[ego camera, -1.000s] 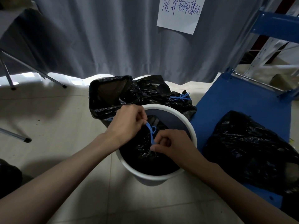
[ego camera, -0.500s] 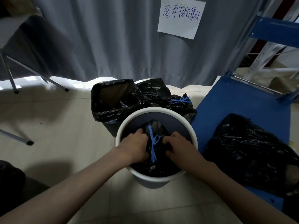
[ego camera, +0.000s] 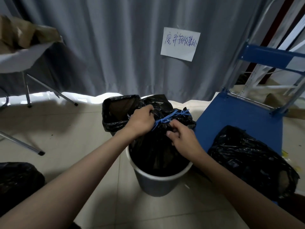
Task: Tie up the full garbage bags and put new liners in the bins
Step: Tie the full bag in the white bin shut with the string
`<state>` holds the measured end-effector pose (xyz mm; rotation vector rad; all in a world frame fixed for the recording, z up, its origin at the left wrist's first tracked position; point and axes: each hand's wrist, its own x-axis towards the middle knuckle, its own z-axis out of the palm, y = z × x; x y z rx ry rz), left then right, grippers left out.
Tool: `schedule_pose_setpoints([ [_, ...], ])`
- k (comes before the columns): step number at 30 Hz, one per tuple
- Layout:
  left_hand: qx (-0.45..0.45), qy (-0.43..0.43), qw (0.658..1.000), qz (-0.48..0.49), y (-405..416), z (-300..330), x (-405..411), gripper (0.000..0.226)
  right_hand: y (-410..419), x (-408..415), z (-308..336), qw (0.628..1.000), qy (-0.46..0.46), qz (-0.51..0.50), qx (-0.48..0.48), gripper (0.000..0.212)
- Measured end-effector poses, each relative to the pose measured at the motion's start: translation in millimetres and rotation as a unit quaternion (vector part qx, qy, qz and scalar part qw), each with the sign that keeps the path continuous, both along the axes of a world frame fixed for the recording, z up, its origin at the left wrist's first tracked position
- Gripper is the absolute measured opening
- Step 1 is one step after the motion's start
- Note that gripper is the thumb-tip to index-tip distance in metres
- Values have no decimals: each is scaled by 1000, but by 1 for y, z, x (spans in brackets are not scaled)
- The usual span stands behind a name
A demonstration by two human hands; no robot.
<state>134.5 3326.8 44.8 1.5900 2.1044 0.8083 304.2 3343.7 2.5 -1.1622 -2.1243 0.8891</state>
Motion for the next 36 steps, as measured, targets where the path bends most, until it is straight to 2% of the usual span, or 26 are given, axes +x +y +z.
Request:
schedule_pose_setpoints([
  [4,77,-15,997,18,2,41,3,13,1,-6,45,996,80,-28,12,13],
  [10,155,-57,986,31,26,117,3,22,23,-14,128,982,183,-40,-7,7],
  [14,181,-69,981,8,64,175,1,22,57,-21,187,967,246,-57,-11,22],
  [18,189,-114,975,-9,117,208,-5,24,98,-24,224,958,275,-80,-16,20],
  [21,199,-111,974,-18,156,222,-4,27,135,-27,238,953,283,-112,12,19],
  [24,219,-100,970,-37,194,225,0,24,175,-30,237,948,278,-148,39,16],
  [29,209,-50,975,-51,246,201,7,17,232,-22,202,953,219,-184,98,1],
  [31,192,-7,979,-62,260,175,7,18,247,-17,174,960,175,-192,106,7],
  [33,151,52,984,-73,269,136,6,17,256,-10,137,969,124,-198,85,11],
  [36,45,160,979,-115,260,61,7,13,251,2,71,979,40,-201,10,6],
])
